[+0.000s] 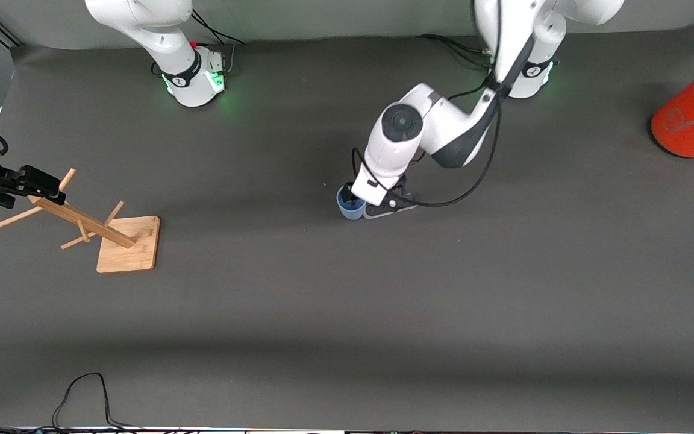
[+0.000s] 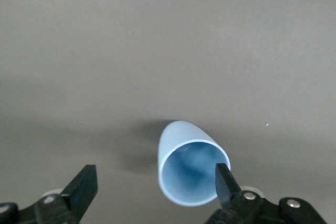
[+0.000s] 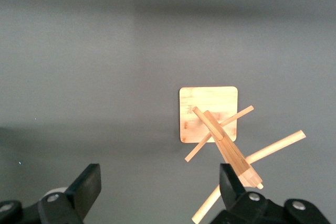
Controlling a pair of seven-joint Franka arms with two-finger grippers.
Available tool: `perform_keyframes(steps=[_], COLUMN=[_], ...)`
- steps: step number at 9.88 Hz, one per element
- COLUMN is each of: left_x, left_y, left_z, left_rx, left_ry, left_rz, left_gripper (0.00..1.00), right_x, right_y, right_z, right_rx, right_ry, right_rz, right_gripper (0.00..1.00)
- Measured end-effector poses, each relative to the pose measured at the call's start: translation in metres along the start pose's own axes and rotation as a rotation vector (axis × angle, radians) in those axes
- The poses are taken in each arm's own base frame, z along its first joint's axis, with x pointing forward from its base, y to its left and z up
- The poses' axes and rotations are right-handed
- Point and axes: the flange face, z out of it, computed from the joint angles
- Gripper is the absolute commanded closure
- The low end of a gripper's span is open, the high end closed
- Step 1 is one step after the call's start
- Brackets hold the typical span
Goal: Rotate and upright cup with both arms
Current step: 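Lift the left gripper up and away from the cup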
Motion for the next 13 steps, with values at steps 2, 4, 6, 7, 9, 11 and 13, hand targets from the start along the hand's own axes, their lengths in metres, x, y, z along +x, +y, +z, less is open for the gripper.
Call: perform_keyframes(steps=[2,4,6,7,9,11,13], left_x=[0.027,0.071,0.125,0.145,0.171,0.185,0.189], left_y=[-0.038,-0.103,-0.191,-0.231,-0.294,-0.338,-0.360], left_z=[-0.075,-0.135,-0.189,-0.209,-0.242,-0.273,-0.293], left_rx=[0.103,0.185,0.206,0.200,0.190,0.157,0.134], left_ry=[0.109,0.109,0.085,0.087,0.102,0.081,0.056], left_rz=[0.067,0.154,0.232,0.248,0.257,0.256,0.240], left_gripper=[0.00,0.00,0.00,0.00,0.00,0.00,0.00], right_x=[0.000,0.000,0.000,0.000,0.000,0.000,0.000], right_y=[0.000,0.000,0.000,0.000,0.000,0.000,0.000], right_z=[0.000,0.000,0.000,0.000,0.001,0.001,0.001], right_rx=[0.000,-0.001,-0.001,-0.001,-0.001,-0.001,-0.001], right_ry=[0.000,0.000,-0.001,-0.001,-0.002,-0.002,-0.003], right_rz=[-0.002,-0.003,-0.003,-0.004,-0.004,-0.005,-0.005], right_gripper=[0.00,0.00,0.00,0.00,0.00,0.00,0.00])
